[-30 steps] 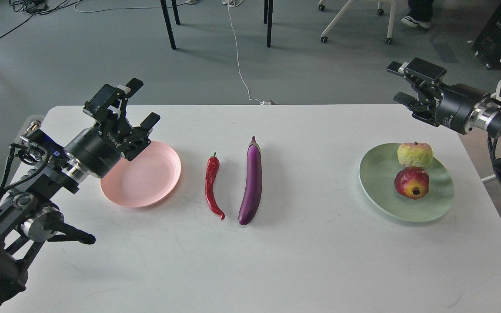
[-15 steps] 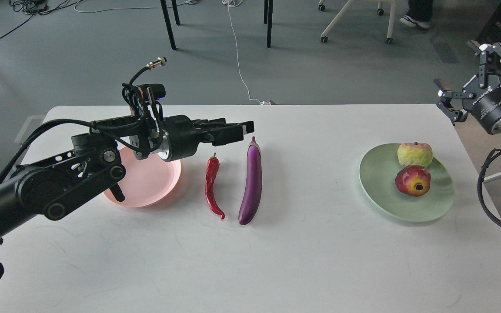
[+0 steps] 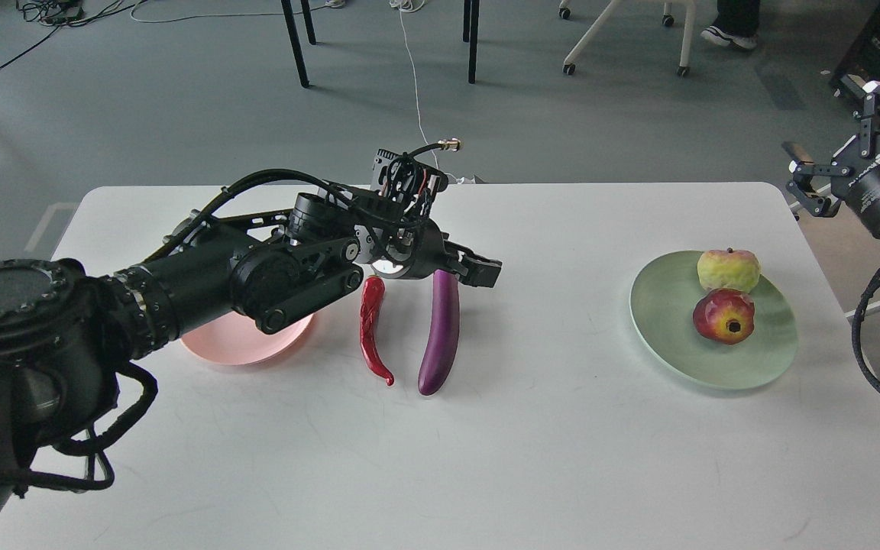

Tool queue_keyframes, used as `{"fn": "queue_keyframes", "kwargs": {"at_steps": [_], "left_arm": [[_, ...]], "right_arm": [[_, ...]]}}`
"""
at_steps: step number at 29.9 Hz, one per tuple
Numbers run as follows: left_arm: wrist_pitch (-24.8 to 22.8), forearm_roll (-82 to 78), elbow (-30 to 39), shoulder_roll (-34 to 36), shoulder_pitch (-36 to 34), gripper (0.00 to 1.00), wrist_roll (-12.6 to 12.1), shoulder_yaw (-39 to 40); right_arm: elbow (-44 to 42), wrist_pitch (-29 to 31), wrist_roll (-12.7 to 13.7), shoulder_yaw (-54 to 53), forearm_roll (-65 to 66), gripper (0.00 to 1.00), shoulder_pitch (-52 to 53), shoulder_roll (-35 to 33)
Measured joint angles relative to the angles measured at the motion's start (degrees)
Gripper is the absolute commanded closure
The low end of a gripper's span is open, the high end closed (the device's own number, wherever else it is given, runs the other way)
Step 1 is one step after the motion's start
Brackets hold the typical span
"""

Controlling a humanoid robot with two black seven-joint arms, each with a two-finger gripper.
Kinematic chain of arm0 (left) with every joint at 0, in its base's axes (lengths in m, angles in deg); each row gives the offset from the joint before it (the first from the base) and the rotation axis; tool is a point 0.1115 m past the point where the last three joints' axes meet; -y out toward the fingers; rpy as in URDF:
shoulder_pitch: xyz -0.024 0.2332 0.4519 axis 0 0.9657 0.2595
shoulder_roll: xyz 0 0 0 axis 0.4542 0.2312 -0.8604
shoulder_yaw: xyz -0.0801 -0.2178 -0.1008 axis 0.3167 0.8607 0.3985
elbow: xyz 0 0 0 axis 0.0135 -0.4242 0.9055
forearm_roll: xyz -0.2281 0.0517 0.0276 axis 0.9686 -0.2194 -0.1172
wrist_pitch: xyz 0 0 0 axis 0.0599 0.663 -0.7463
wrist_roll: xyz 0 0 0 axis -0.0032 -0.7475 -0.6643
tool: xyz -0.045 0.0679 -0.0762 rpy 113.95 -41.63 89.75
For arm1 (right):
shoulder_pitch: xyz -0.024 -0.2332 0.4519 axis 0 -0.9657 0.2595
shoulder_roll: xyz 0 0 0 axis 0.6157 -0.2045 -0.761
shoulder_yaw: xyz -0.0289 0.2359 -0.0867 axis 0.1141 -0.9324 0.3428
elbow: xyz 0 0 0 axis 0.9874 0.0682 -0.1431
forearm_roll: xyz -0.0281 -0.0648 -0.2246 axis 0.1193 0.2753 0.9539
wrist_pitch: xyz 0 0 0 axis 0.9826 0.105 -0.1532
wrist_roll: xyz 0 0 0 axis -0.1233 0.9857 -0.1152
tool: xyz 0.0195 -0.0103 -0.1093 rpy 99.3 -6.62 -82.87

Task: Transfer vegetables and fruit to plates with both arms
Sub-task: 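Reach the left gripper over the purple eggplant and grasp it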

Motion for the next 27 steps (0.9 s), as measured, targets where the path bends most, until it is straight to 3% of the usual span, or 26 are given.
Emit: {"fn": "queue_keyframes", "kwargs": {"at_steps": [8, 27], "left_arm": [[-1.61, 0.2, -6.88, -0.68, 0.35, 0.01, -0.04, -3.79], [-1.39, 8.46, -6.91, -0.68, 2.25, 0.01, -3.14, -5.25]], "right_arm": [[-0.1, 0.0, 0.0, -0.1, 0.53, 0.02, -1.15, -0.66], [-0.08, -0.01, 0.0, -0.01, 0.7, 0.02, -2.17, -0.95]]}}
